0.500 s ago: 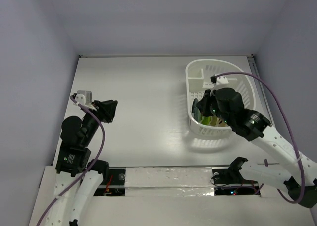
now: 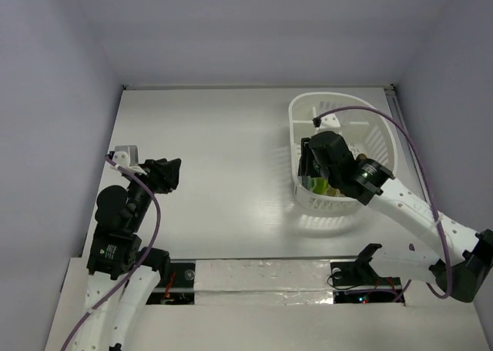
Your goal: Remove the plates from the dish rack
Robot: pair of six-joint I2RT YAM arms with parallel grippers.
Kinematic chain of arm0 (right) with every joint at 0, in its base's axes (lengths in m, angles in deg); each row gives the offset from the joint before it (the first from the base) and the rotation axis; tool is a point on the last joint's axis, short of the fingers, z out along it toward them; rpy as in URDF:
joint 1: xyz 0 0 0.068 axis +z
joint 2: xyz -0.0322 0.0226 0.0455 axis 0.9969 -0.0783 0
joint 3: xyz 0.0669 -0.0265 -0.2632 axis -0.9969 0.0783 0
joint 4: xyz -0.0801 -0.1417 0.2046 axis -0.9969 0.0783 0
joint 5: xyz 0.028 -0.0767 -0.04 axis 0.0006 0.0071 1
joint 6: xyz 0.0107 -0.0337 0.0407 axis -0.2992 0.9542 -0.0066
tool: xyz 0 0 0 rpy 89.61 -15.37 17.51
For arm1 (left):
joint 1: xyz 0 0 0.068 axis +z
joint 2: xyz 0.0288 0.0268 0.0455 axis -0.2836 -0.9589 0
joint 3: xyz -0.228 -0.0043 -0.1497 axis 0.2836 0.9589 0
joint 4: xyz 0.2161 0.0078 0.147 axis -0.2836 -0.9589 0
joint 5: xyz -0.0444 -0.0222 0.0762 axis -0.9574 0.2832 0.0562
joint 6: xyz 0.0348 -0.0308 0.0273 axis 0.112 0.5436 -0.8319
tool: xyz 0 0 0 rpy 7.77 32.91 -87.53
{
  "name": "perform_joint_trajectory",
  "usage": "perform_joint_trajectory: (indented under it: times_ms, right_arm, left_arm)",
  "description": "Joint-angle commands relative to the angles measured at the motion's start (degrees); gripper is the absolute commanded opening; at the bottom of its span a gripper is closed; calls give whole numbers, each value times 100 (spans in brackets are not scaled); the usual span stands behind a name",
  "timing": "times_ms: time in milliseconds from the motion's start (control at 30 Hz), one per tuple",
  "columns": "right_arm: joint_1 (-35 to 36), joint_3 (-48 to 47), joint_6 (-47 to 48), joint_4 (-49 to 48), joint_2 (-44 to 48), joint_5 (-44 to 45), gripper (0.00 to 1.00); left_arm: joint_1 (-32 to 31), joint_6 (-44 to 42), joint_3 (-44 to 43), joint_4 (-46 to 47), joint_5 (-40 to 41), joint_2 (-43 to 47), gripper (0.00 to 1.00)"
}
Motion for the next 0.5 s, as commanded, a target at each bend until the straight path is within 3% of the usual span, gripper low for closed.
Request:
perform_joint_trajectory:
  times_ms: [0, 200, 467]
  right_arm:
    - [40, -300, -65, 60, -275, 502, 50]
    - [40, -301, -143, 139, -680, 845, 48]
    - [40, -142, -240, -10, -1075, 1232, 43]
  left_arm:
    - [-14, 51, 39, 163, 38, 78, 43]
    - [-14, 77, 48, 155, 73, 113, 52]
    - [-14, 86, 57, 163, 73, 148, 54]
